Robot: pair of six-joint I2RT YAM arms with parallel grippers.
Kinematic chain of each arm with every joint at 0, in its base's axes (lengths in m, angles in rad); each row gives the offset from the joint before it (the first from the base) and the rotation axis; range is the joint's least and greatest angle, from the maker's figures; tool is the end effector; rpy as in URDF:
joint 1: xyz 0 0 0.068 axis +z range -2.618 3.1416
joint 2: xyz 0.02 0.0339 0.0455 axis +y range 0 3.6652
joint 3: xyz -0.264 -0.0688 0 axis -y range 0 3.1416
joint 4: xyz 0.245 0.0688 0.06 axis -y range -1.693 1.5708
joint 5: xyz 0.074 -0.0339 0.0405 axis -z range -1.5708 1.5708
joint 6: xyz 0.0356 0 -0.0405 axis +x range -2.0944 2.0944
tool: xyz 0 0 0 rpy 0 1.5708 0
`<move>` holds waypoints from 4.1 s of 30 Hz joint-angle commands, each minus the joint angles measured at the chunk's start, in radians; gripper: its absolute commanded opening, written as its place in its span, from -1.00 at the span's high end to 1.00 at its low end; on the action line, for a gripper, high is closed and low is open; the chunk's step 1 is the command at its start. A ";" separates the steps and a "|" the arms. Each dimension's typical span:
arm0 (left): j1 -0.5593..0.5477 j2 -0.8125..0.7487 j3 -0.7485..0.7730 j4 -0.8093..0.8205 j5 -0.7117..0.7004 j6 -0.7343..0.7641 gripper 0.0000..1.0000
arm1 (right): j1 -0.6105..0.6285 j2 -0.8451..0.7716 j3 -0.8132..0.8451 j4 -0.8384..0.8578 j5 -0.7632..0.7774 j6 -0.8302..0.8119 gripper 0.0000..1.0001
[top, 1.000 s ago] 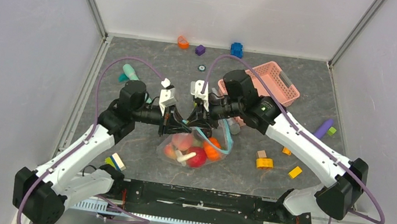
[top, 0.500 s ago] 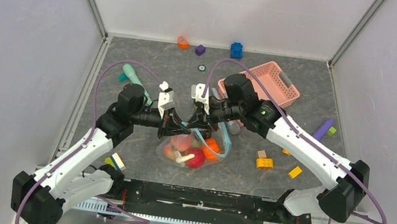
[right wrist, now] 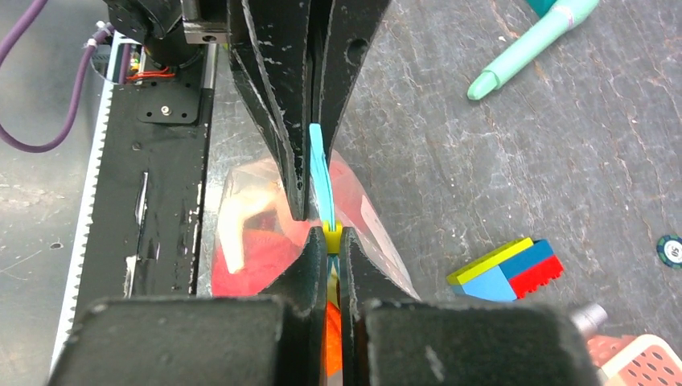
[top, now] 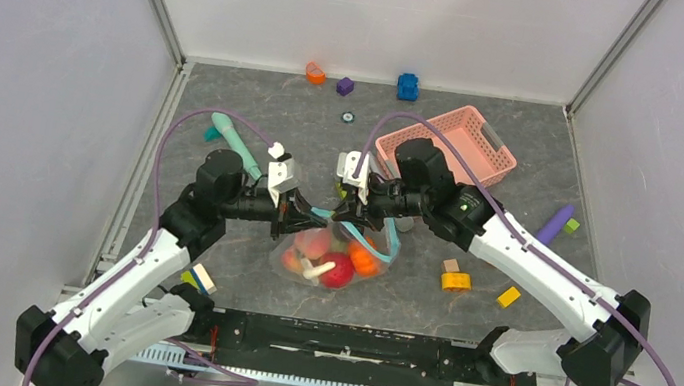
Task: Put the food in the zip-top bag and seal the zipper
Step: Zip the zipper food storage bag at the center of the board.
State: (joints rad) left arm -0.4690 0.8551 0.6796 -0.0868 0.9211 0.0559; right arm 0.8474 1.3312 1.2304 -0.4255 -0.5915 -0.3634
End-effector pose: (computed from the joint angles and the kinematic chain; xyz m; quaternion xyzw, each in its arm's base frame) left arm 0.1573 -0.1115 0.3043 0.4456 0.6163 -0.4570 0.4612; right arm 0.1815 0.2355 0.3530 -0.5914 0.5990 0.3596 0.4027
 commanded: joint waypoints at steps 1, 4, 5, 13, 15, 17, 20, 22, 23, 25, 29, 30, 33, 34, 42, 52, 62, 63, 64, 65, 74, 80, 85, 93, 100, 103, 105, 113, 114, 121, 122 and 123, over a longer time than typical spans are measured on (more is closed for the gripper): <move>0.000 -0.051 -0.004 0.040 -0.060 0.028 0.96 | -0.016 -0.023 -0.023 -0.057 0.119 -0.007 1.00; 0.000 -0.076 -0.015 0.039 -0.125 0.031 0.96 | -0.017 -0.024 -0.024 -0.064 0.140 -0.003 1.00; 0.000 -0.079 -0.018 0.039 -0.142 0.029 0.96 | -0.018 -0.024 -0.026 -0.066 0.146 0.000 1.00; 0.000 -0.114 -0.035 0.058 -0.289 0.015 0.96 | -0.024 -0.024 -0.030 -0.082 0.163 0.001 1.00; 0.000 -0.124 -0.053 0.082 -0.341 -0.004 0.96 | -0.024 -0.021 -0.032 -0.084 0.168 0.003 1.00; 0.000 -0.135 -0.067 0.122 -0.376 -0.018 0.96 | -0.025 -0.021 -0.037 -0.083 0.175 0.005 1.00; 0.000 -0.145 -0.071 0.130 -0.420 -0.029 0.96 | -0.027 -0.021 -0.044 -0.076 0.183 0.009 1.00; 0.000 -0.149 -0.074 0.138 -0.456 -0.038 0.96 | -0.028 -0.022 -0.046 -0.076 0.183 0.009 1.00; 0.000 -0.149 -0.077 0.143 -0.470 -0.043 0.96 | -0.028 -0.023 -0.048 -0.076 0.183 0.010 1.00; 0.000 -0.149 -0.081 0.151 -0.503 -0.046 0.96 | -0.028 -0.025 -0.053 -0.076 0.186 0.012 1.00; 0.000 -0.152 -0.085 0.159 -0.549 -0.045 0.96 | -0.030 -0.027 -0.066 -0.077 0.189 0.018 1.00; 0.000 -0.153 -0.087 0.161 -0.563 -0.070 0.96 | -0.030 -0.029 -0.068 -0.076 0.190 0.018 1.00; 0.000 -0.152 -0.090 0.166 -0.600 -0.080 0.96 | -0.032 -0.033 -0.078 -0.077 0.195 0.020 1.00; -0.001 -0.150 -0.092 0.169 -0.611 -0.081 0.96 | -0.033 -0.034 -0.081 -0.076 0.197 0.020 1.00; 0.000 -0.136 -0.089 0.174 -0.698 -0.095 0.96 | -0.038 -0.042 -0.095 -0.077 0.206 0.022 1.00; 0.000 -0.122 -0.083 0.183 -0.830 -0.122 0.96 | -0.053 -0.063 -0.111 -0.078 0.210 0.021 1.00; -0.001 -0.106 -0.073 0.188 -0.959 -0.159 0.96 | -0.059 -0.076 -0.130 -0.083 0.215 0.017 1.00; 0.000 -0.106 -0.073 0.188 -0.969 -0.160 0.96 | -0.060 -0.076 -0.129 -0.087 0.217 0.017 1.00; 0.000 -0.107 -0.073 0.187 -0.980 -0.162 0.96 | -0.060 -0.077 -0.131 -0.087 0.218 0.017 1.00; 0.000 -0.107 -0.073 0.188 -0.995 -0.167 0.96 | -0.061 -0.078 -0.133 -0.088 0.220 0.018 1.00; 0.000 -0.114 -0.068 0.190 -1.131 -0.200 0.96 | -0.064 -0.100 -0.164 -0.102 0.236 0.027 1.00; 0.000 -0.110 -0.067 0.191 -1.213 -0.216 0.96 | -0.070 -0.111 -0.187 -0.109 0.251 0.035 1.00; 0.001 -0.106 -0.068 0.190 -1.282 -0.228 0.96 | -0.076 -0.110 -0.199 -0.115 0.275 0.039 1.00; 0.001 -0.099 -0.062 0.183 -1.361 -0.243 0.96 | -0.083 -0.111 -0.204 -0.132 0.303 0.045 1.00; 0.001 -0.080 -0.049 0.162 -1.445 -0.256 0.96 | -0.097 -0.119 -0.220 -0.137 0.321 0.052 1.00; 0.003 -0.070 -0.047 0.162 -1.453 -0.257 0.96 | -0.102 -0.122 -0.222 -0.140 0.319 0.053 1.00; 0.003 -0.066 -0.047 0.163 -1.470 -0.262 0.96 | -0.106 -0.124 -0.222 -0.145 0.323 0.054 1.00; 0.019 -0.057 -0.044 0.159 -1.495 -0.278 0.96 | -0.134 -0.131 -0.244 -0.153 0.337 0.056 1.00; 0.021 -0.056 -0.044 0.159 -1.495 -0.279 0.96 | -0.139 -0.131 -0.247 -0.154 0.338 0.059 1.00; 0.036 -0.046 -0.046 0.155 -1.497 -0.292 0.96 | -0.179 -0.140 -0.267 -0.156 0.333 0.078 1.00; 0.037 -0.045 -0.045 0.157 -1.496 -0.292 0.96 | -0.186 -0.142 -0.273 -0.156 0.334 0.082 1.00; 0.040 -0.042 -0.046 0.157 -1.495 -0.292 0.96 | -0.192 -0.141 -0.279 -0.156 0.331 0.085 1.00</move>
State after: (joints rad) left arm -0.5125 0.8124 0.5900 0.0250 -0.2379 -0.2489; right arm 0.7105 1.2366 1.0031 -0.3424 -0.3355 -0.2985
